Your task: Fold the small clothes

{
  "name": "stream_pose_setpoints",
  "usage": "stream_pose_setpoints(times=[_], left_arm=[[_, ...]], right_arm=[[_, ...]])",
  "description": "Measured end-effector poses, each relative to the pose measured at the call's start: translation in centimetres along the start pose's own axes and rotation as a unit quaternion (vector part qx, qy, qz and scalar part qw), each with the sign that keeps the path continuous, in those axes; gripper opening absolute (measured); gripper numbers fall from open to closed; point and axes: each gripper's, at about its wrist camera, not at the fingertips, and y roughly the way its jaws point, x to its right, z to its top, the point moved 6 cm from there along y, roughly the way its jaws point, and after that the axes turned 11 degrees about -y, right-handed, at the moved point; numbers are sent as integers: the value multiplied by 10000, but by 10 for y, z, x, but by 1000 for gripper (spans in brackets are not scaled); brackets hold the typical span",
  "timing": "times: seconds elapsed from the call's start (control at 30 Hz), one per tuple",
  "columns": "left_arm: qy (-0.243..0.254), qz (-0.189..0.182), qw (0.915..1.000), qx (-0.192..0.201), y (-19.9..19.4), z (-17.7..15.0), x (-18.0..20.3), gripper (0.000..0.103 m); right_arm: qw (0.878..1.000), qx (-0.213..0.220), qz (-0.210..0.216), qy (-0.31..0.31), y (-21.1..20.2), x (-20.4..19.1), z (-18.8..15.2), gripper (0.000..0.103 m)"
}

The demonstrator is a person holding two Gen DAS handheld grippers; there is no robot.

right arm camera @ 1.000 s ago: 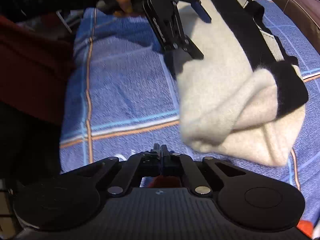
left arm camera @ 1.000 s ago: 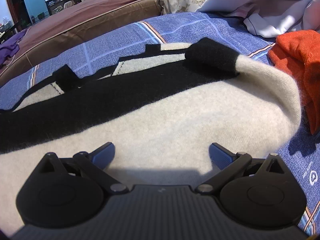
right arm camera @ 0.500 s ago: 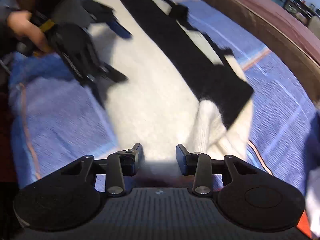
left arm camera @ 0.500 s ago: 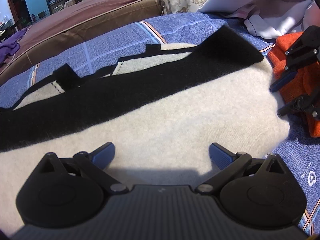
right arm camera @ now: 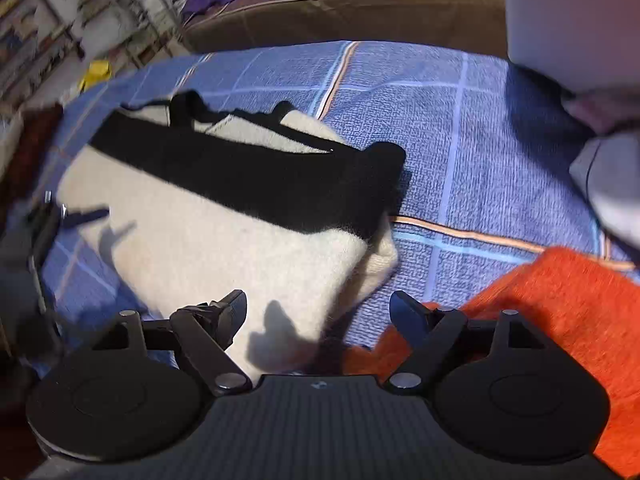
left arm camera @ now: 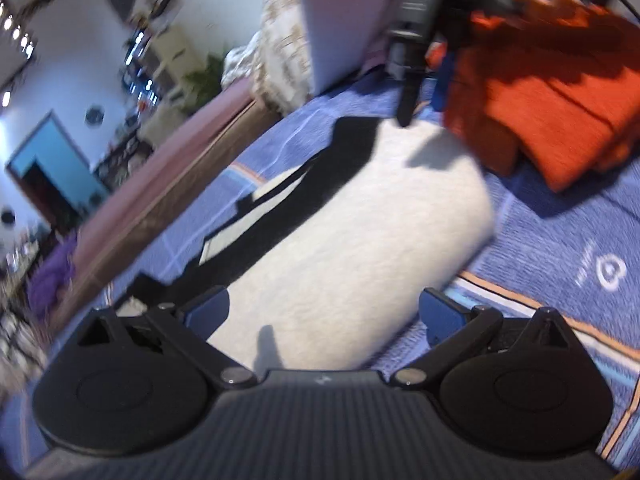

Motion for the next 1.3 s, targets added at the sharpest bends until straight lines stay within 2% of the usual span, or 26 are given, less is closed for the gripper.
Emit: stream_pose_setpoints(times=[0.07,0.1,0.13,0.2,0.3,0.37,0.57,0.63,0.7,0.73,0.8,0.87,1.0,1.1,1.13,1.17,1.3], left_arm=[[887,83,9960,94,-1,-3,37,98],[1168,108,9931,58,2,-5,51,91],[1330,97,9911,-13,7,-7,61,82],[1342,53,9908,-140,19,-7,73,77],[1301,160,9913,-89,31,1,76,79],[1510,289,9881,13,38,7,80,81],[2492,760,9644,464,59,17,109,79],[2617,812,9605,493,66,22,115,78],[2523,719,9643,376,74,27,116,70],[2441,640,9672,300,77,28,116,60],[2328,515,9710,196,81,28,118,47],[2271,500,9724,190,85,29,118,44],[1722,201,9848,45,86,32,108,39],[1171,-80,9931,-46,89,37,96,37],[1005,-163,9948,-64,90,38,92,37],[796,-276,9964,-91,90,40,87,37],[126,-587,9981,-104,86,48,65,31]], right_arm=[[9991,77,176,382,5,1,3,103],[9987,94,164,466,8,1,5,103],[9984,108,149,531,8,-1,6,103],[9982,108,182,570,13,-3,7,103],[9969,103,299,715,17,-2,4,103],[9969,84,344,708,16,0,2,103],[9955,88,272,907,22,13,1,103],[9951,-67,85,978,27,17,1,103],[9927,-182,-138,1186,31,23,1,103],[9913,-226,-170,1288,33,25,3,103],[9879,-334,-297,1487,38,30,7,103],[9837,-488,-452,1673,47,35,12,103],[9785,-438,-382,1981,62,39,15,103],[9855,-415,-582,1541,64,28,19,103],[9876,-331,-468,1464,62,26,21,77],[9868,-292,-250,1572,61,26,21,38],[9820,-6,290,1865,48,28,19,32]])
